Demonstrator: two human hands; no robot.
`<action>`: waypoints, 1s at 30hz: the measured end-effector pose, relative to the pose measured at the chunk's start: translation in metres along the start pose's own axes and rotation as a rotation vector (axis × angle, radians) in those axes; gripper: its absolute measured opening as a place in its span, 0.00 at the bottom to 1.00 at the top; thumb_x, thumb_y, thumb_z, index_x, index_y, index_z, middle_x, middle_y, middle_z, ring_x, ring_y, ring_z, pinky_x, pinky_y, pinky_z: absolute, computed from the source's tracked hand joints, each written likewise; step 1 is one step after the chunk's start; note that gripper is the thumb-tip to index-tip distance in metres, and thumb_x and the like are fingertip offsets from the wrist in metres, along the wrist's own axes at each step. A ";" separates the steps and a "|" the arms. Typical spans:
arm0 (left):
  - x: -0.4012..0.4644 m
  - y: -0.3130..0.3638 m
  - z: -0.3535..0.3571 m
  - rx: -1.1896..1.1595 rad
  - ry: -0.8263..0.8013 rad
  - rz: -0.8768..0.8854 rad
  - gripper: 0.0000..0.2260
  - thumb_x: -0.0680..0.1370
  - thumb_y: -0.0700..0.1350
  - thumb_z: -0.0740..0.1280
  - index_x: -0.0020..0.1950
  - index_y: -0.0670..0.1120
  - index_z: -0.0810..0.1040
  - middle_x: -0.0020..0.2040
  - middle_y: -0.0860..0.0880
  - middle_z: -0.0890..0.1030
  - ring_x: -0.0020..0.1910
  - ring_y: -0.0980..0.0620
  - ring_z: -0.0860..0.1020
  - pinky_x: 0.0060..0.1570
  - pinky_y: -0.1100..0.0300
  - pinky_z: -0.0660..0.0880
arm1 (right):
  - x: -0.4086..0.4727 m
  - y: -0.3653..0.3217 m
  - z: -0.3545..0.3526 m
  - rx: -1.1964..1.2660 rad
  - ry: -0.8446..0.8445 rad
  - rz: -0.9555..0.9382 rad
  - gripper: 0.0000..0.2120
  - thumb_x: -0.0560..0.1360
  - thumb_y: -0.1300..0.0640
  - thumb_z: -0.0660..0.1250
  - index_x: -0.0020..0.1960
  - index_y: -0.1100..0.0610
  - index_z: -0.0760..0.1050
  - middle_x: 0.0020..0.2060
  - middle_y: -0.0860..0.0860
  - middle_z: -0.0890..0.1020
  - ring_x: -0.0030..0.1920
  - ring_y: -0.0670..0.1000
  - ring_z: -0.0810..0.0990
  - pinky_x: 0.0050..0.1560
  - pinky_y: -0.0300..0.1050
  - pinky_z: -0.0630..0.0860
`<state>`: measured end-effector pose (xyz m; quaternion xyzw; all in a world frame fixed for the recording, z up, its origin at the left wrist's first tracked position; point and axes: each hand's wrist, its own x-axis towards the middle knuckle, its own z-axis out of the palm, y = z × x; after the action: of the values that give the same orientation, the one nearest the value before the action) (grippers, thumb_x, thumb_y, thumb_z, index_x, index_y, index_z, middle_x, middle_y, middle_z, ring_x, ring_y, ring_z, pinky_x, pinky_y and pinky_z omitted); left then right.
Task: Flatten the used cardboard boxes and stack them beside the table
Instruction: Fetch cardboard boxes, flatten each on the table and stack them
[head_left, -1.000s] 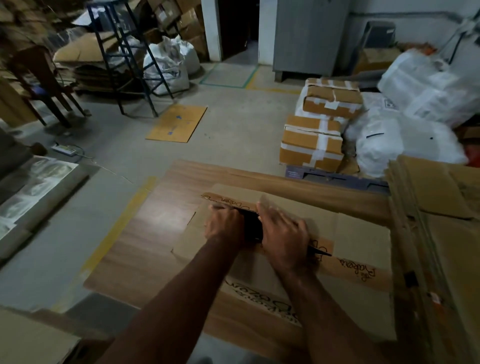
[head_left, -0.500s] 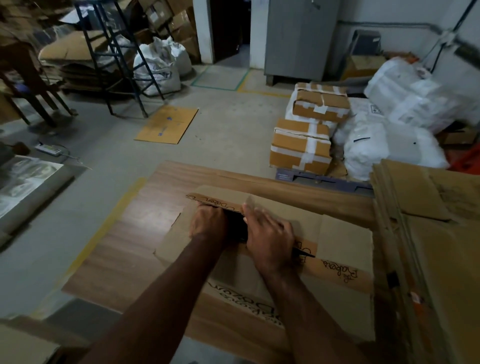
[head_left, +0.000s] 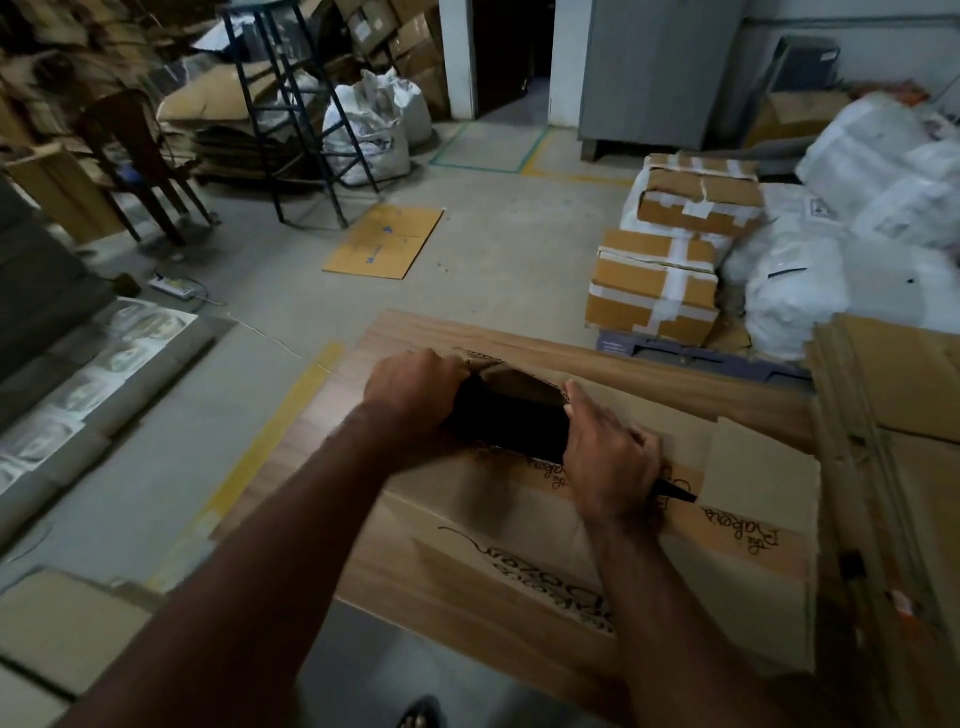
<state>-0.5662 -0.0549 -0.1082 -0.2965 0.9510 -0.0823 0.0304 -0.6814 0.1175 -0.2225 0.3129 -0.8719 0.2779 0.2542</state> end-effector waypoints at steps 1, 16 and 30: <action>0.001 -0.010 -0.001 -0.027 0.006 -0.025 0.16 0.86 0.56 0.54 0.61 0.50 0.77 0.51 0.44 0.81 0.49 0.42 0.80 0.40 0.54 0.70 | 0.001 -0.001 -0.001 -0.007 -0.001 0.002 0.23 0.73 0.60 0.77 0.67 0.50 0.80 0.43 0.50 0.87 0.39 0.51 0.85 0.50 0.53 0.77; 0.035 -0.135 0.083 -0.741 -0.210 -0.450 0.19 0.84 0.50 0.62 0.59 0.35 0.80 0.58 0.32 0.81 0.58 0.35 0.80 0.55 0.49 0.76 | -0.004 -0.014 -0.015 -0.031 -0.612 0.016 0.22 0.85 0.45 0.55 0.79 0.43 0.63 0.78 0.47 0.68 0.79 0.52 0.62 0.77 0.61 0.57; 0.026 -0.067 0.162 -1.572 -0.653 -0.130 0.34 0.83 0.68 0.43 0.72 0.50 0.76 0.66 0.43 0.80 0.65 0.46 0.79 0.65 0.48 0.74 | -0.052 -0.037 -0.021 -0.272 -0.685 0.002 0.41 0.76 0.22 0.41 0.83 0.42 0.51 0.83 0.50 0.56 0.82 0.52 0.55 0.79 0.62 0.49</action>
<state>-0.5335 -0.1464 -0.2564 -0.2943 0.6565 0.6895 0.0838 -0.6149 0.1281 -0.2271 0.3501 -0.9358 0.0391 -0.0134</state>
